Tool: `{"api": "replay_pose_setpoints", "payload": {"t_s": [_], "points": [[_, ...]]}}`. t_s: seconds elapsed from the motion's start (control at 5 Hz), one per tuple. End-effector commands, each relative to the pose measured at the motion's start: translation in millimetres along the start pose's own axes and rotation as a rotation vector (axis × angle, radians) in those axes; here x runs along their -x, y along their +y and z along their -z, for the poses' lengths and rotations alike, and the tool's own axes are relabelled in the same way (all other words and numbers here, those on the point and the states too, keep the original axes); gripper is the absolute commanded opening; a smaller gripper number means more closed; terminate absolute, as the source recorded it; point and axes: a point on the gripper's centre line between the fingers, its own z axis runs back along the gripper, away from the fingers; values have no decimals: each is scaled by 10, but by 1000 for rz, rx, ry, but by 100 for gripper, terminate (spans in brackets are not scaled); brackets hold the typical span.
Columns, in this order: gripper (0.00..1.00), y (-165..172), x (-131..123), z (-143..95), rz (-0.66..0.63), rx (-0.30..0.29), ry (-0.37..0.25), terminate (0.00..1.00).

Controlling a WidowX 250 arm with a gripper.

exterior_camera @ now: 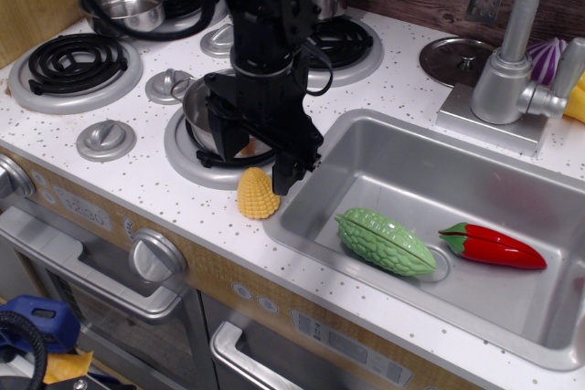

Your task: Put corn in pan which is on stove

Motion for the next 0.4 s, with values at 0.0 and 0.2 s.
{"api": "replay_pose_setpoints", "payload": {"t_s": [0.0, 0.2], "points": [[100, 54, -33, 110, -11, 2, -55, 0], [100, 52, -14, 217, -18, 14, -82, 0]]}}
